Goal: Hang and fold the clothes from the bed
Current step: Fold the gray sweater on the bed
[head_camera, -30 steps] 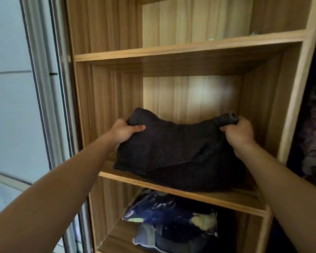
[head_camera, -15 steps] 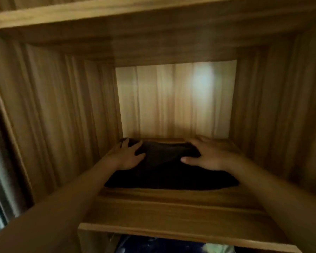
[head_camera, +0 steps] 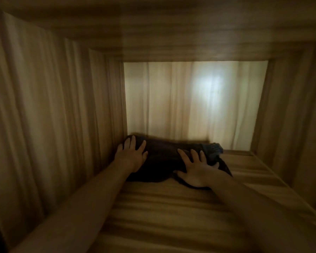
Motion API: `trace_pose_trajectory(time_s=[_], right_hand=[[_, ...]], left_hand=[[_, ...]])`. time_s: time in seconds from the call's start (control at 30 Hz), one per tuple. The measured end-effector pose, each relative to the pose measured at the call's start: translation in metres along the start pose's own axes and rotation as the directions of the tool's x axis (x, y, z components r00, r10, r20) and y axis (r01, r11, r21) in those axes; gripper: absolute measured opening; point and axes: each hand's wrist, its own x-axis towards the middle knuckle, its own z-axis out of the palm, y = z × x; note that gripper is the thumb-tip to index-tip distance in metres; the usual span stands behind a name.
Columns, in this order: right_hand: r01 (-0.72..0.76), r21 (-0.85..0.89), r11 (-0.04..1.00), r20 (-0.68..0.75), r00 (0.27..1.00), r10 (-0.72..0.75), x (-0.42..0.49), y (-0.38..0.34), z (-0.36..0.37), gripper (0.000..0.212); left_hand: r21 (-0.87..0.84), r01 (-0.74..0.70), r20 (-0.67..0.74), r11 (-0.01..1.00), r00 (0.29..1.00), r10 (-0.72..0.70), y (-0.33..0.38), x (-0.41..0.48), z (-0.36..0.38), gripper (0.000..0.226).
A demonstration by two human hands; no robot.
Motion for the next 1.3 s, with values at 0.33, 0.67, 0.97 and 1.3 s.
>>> trace_pose_trajectory(time_s=[0.33, 0.67, 0.97, 1.3], right_hand=[[-0.035, 0.023, 0.999, -0.029, 0.999, 0.035, 0.066, -0.013, -0.002, 0.084], [-0.029, 0.003, 1.0, -0.08, 0.996, 0.029, 0.053, -0.011, -0.003, 0.08], [0.065, 0.015, 0.998, -0.061, 0.996, -0.064, -0.038, 0.005, -0.033, 0.073], [0.036, 0.065, 0.997, -0.063, 0.998, -0.032, -0.178, 0.056, -0.034, 0.04]], left_hand=[[-0.169, 0.006, 0.074, 0.986, 0.997, 0.007, -0.024, 0.068, 0.02, 0.063], [-0.131, -0.013, 0.077, 0.991, 0.997, 0.023, -0.023, 0.055, 0.018, 0.064], [-0.313, -0.048, 0.103, 0.948, 0.991, 0.084, -0.017, -0.034, -0.03, 0.054], [-0.385, -0.192, 0.09, 0.903, 0.966, 0.244, 0.061, -0.155, -0.074, 0.047]])
